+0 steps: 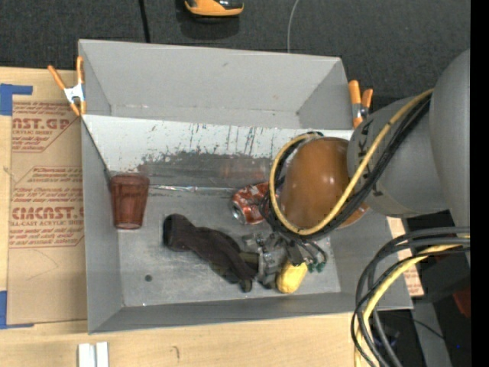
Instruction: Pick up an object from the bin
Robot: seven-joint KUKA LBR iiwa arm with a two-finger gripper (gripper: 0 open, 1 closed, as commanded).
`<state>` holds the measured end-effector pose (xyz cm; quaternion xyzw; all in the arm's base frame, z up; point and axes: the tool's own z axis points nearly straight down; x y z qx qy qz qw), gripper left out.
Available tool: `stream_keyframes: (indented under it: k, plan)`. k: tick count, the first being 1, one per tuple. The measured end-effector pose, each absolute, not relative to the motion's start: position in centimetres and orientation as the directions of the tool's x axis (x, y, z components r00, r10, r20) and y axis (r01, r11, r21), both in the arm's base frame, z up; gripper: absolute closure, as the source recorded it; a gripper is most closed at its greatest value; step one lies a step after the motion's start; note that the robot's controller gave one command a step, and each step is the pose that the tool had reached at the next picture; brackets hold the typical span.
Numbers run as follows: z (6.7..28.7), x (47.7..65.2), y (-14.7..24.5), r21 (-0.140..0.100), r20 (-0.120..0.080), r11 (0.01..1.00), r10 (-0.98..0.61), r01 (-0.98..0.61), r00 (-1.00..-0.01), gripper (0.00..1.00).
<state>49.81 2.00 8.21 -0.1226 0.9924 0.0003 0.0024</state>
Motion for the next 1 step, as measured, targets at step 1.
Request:
stream_keyframes:
  k: [1]
  plan:
    - [22.30,52.67,3.45,0.000,-0.003,0.967,-0.256,-0.256,-0.967,1.00]
